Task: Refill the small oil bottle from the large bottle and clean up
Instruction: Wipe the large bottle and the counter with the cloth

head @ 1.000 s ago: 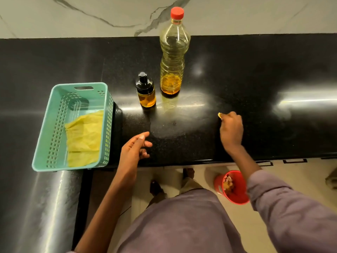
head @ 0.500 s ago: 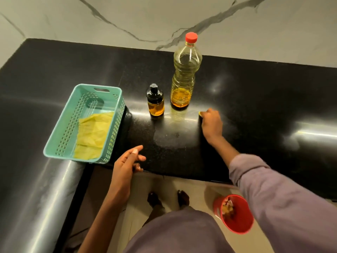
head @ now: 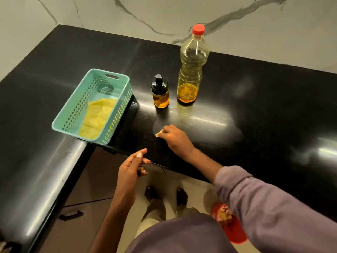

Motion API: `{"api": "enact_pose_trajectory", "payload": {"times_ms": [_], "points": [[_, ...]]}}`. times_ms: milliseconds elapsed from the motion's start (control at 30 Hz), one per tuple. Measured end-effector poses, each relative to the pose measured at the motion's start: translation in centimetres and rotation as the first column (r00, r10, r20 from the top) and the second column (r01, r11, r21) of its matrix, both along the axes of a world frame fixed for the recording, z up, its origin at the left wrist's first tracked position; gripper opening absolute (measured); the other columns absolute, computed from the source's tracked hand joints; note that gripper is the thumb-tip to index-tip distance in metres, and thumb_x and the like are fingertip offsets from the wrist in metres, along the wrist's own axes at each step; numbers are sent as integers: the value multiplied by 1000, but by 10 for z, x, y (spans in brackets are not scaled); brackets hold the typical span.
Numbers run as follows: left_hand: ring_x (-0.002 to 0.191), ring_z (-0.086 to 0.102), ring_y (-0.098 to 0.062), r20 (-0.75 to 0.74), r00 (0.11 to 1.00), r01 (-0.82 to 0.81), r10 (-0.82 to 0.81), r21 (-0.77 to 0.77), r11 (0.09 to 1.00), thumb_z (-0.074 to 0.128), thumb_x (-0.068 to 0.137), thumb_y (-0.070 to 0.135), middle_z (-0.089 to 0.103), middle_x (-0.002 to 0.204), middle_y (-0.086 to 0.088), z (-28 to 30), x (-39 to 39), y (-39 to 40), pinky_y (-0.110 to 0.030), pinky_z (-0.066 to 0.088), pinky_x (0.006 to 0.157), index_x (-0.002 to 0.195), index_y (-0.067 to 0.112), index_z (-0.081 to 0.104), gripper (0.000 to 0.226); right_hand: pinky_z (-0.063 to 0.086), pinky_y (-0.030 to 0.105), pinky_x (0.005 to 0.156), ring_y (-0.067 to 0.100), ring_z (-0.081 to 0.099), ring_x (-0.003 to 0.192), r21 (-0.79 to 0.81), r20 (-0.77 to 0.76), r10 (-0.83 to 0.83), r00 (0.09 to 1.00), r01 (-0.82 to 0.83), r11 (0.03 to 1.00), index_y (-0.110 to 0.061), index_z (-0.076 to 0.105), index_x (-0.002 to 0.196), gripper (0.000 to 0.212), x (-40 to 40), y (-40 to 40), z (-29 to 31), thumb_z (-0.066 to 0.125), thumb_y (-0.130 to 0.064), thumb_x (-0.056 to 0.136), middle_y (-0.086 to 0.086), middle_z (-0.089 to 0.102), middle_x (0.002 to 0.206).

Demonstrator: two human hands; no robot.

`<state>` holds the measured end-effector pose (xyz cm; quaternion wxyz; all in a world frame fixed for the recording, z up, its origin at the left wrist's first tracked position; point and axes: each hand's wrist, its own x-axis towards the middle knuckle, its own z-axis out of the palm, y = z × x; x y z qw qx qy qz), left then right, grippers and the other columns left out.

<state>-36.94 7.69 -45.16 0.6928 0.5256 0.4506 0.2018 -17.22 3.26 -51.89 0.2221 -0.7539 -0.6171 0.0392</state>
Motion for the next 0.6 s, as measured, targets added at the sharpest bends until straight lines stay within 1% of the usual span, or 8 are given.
{"api": "enact_pose_trajectory", "payload": {"times_ms": [133,200,267,367,433,500,533,600], "points": [[56,46,-7,-6,1000,-10,10,-9,1000,44,99,19,64,77,-3,-6,-5,-17,-21,46,56,110,19,66,25,47,38,62,31,55,82,14,8,-319,948,318,948,-7,70,94,19,39,-38,0,53,-16,91,12,59,83],[55,45,-6,-4,1000,-8,8,-11,1000,44,99,19,63,76,-3,-7,-4,-24,-20,46,56,111,17,66,25,47,37,61,31,56,80,17,14,-389,921,389,921,-6,69,89,14,30,-34,2,57,-13,89,12,58,81],[54,44,-7,-1,1000,-1,1,-13,1000,45,99,18,63,74,-3,-7,1,-29,-18,45,53,111,15,66,25,47,34,57,30,57,75,33,3,-294,956,294,955,-9,68,83,9,1,-26,1,60,-12,86,10,58,78],[56,44,-8,18,999,35,-35,-12,999,45,98,17,64,70,0,-7,7,-31,-16,43,51,106,16,67,24,45,33,56,26,56,73,44,-5,-38,999,38,998,-13,68,84,8,-43,-32,-2,63,-16,79,7,59,79],[56,46,-7,42,997,70,-70,-3,998,45,98,16,65,68,3,-7,8,-32,-15,43,51,104,17,68,23,44,31,55,26,55,72,3,-16,23,1000,-23,1000,-14,71,85,9,-51,-45,2,69,-18,77,6,58,79],[54,46,-6,48,996,81,-81,-4,997,47,98,16,65,69,2,-8,7,-33,-15,44,51,106,17,67,22,42,28,63,26,58,79,-43,-156,-31,987,24,999,-12,74,95,16,-49,-57,8,65,-12,82,8,61,85],[55,47,-6,47,995,88,-88,-3,996,48,98,16,65,73,0,-8,7,-35,-16,45,53,106,18,67,21,42,26,69,24,60,84,-57,-303,-112,946,100,993,-11,74,100,20,-48,-64,12,63,-9,83,9,64,89],[63,51,-11,36,992,124,-124,2,992,49,97,17,66,85,-4,-9,6,-39,-20,48,59,111,19,65,21,45,21,78,16,63,89,-53,-633,-286,719,328,943,-11,73,104,22,-51,-81,26,64,-7,84,7,70,96]]}}
